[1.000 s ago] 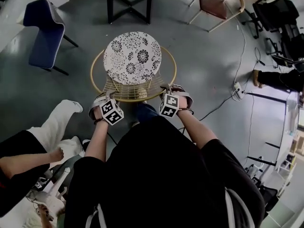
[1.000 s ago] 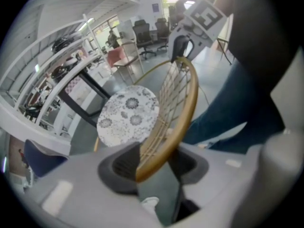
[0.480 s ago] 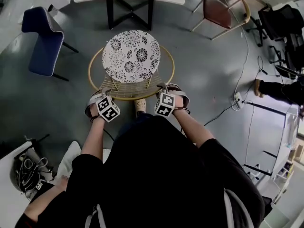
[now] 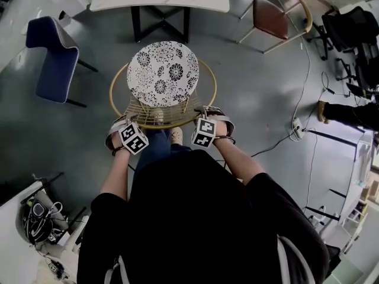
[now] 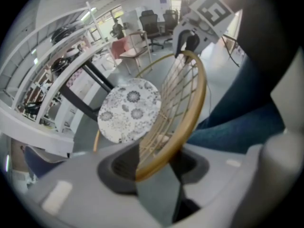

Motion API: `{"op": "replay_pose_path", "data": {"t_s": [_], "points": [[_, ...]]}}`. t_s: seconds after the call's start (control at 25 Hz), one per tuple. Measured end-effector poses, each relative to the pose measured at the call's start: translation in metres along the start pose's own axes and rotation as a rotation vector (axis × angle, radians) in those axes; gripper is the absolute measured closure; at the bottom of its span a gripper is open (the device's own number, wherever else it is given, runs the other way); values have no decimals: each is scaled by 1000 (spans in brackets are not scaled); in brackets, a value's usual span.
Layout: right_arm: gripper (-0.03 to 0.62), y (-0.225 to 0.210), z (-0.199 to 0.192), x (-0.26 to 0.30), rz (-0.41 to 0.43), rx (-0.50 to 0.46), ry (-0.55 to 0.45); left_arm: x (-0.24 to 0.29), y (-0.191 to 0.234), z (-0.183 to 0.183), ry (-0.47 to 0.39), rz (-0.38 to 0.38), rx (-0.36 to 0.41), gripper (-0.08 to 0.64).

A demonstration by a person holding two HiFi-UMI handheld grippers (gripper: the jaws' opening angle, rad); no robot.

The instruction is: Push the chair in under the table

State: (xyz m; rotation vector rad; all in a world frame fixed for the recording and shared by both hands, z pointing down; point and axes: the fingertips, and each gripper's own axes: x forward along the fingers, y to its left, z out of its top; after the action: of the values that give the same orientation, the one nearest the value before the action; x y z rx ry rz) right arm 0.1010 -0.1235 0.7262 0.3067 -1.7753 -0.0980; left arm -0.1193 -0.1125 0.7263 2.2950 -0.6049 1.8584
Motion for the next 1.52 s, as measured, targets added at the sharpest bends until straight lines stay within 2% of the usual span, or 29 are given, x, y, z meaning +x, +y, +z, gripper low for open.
{"op": "replay_pose_path", "data": {"t_s": [0.2, 0.6, 1.12, 1.52], "points": [[463, -22, 11, 7, 4, 25, 29, 5, 29, 3, -5, 20, 2, 367], [463, -72, 32, 24, 6, 57, 86, 14, 96, 10, -31, -4, 75, 368], [463, -144, 56, 47, -29, 134, 145, 31, 188, 28, -73, -1, 159, 370], [463, -185, 61, 57, -35, 157, 182, 40, 231, 42, -82, -4, 195, 371]]}}
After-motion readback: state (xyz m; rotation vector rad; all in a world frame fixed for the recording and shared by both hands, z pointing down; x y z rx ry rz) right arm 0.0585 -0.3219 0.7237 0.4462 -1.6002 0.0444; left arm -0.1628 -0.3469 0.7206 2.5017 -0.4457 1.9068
